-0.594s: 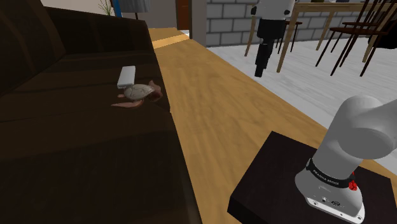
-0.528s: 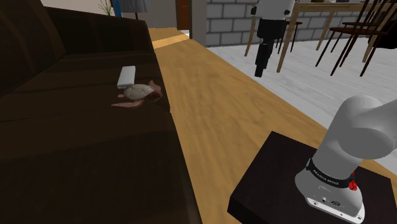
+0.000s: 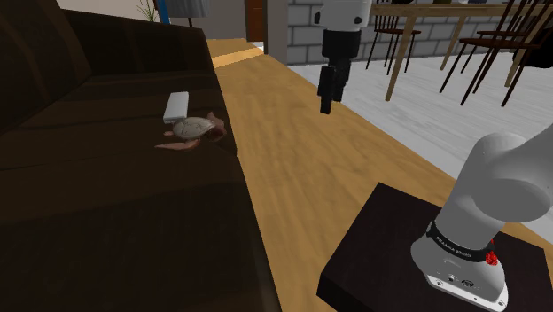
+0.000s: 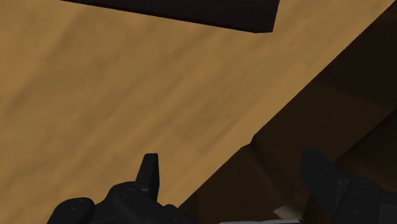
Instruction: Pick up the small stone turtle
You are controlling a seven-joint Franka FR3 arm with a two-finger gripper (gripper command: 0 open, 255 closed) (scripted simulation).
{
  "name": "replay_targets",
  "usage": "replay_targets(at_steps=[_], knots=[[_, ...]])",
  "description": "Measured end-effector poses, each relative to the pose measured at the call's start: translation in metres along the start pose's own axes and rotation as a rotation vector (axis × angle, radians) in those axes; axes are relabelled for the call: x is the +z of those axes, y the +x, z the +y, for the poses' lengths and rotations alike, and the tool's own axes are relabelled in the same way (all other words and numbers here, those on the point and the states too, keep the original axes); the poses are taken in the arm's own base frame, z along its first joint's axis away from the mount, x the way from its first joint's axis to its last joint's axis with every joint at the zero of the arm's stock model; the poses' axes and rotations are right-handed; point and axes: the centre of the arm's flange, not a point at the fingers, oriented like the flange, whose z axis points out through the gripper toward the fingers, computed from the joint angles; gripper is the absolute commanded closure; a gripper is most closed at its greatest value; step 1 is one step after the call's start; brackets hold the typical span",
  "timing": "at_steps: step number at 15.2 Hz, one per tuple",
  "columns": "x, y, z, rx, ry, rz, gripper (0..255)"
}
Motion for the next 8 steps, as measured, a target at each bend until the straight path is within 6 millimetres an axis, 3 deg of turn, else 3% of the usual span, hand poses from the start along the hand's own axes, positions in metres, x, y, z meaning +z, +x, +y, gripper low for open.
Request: replay_targets(at_steps=[8], knots=[[-0.003, 0.075, -0.072, 0.018, 0.014, -0.004, 0]])
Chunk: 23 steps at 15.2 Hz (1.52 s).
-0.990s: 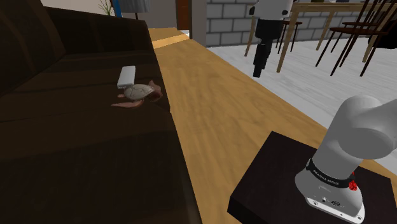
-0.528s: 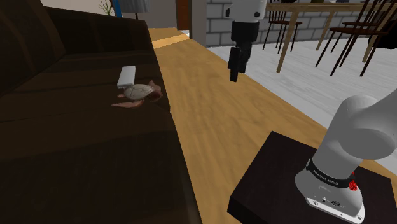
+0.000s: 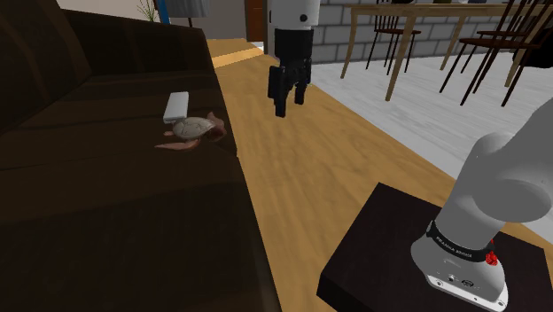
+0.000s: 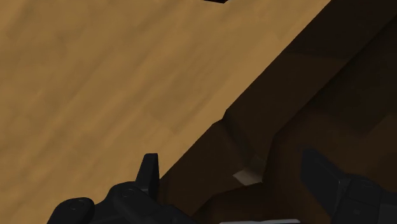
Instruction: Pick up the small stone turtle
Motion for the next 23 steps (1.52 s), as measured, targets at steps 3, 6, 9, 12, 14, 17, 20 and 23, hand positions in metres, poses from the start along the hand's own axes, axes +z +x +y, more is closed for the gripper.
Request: replay_targets(at_steps=[3, 6, 9, 12, 14, 17, 20, 23], knots=[[-0.002, 0.028, -0.029, 0.006, 0.005, -0.001, 0], [0.003, 0.055, -0.056, 0.013, 0.011, -0.004, 0], [0.001, 0.085, -0.081, 0.02, 0.016, -0.005, 0], [0.001, 0.114, -0.108, 0.027, 0.022, -0.007, 0], [0.009, 0.119, -0.114, 0.03, 0.023, -0.007, 0], [0.025, 0.12, -0.116, 0.031, 0.023, -0.008, 0], [0.04, 0.121, -0.115, 0.031, 0.023, -0.007, 0], [0.044, 0.121, -0.116, 0.031, 0.023, -0.007, 255]])
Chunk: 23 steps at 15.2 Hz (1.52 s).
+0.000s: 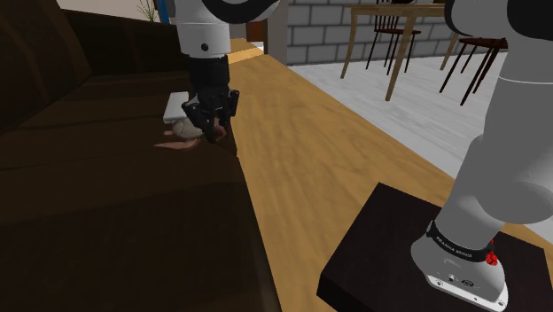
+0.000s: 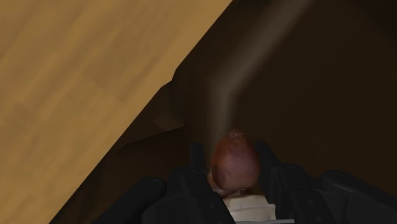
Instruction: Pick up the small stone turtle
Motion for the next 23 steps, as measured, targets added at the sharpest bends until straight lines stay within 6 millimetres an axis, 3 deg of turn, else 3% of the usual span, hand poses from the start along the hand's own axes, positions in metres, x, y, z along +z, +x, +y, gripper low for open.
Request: replay_targets(at_steps=[9, 23], knots=[[-0.002, 0.0, 0.0, 0.0, 0.0, 0.0, 255], [-0.073, 0.0, -0.003, 0.0, 0.0, 0.0, 255]])
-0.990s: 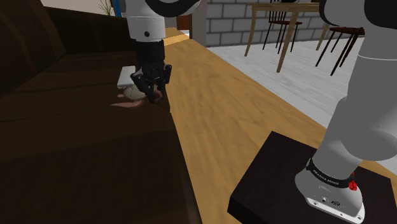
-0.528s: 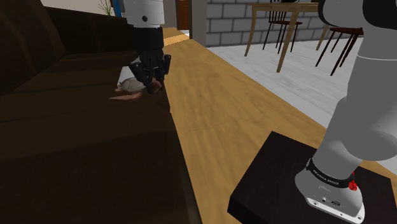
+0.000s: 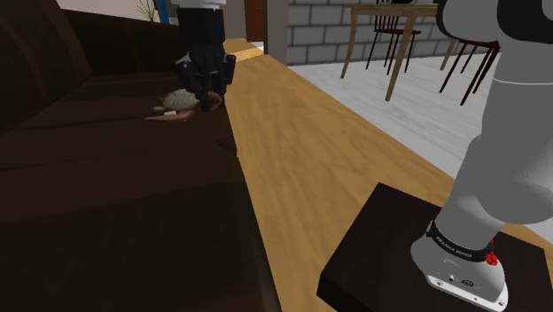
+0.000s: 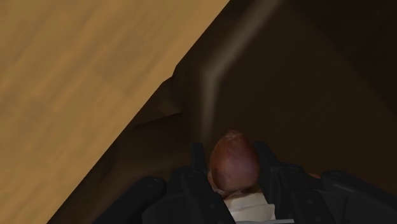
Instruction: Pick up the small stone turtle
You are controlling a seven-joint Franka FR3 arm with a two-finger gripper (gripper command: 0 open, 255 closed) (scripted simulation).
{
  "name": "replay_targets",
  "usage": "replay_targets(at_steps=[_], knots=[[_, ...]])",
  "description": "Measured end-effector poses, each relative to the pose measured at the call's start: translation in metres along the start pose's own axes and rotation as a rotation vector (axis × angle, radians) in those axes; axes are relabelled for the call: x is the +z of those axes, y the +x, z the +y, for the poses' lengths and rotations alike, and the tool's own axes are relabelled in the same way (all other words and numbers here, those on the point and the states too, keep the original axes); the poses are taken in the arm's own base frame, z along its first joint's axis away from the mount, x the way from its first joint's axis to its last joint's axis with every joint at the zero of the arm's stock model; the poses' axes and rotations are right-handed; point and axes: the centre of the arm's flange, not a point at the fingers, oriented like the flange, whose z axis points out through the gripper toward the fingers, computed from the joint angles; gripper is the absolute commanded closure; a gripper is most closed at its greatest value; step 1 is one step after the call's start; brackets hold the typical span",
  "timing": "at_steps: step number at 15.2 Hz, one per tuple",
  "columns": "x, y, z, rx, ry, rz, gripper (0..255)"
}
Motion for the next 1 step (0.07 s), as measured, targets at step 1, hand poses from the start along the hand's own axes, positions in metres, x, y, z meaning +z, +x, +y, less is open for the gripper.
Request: replay_targets(at_steps=[1], knots=[[-0.0032, 0.0005, 0.0001, 0.0, 0.0, 0.0, 255]])
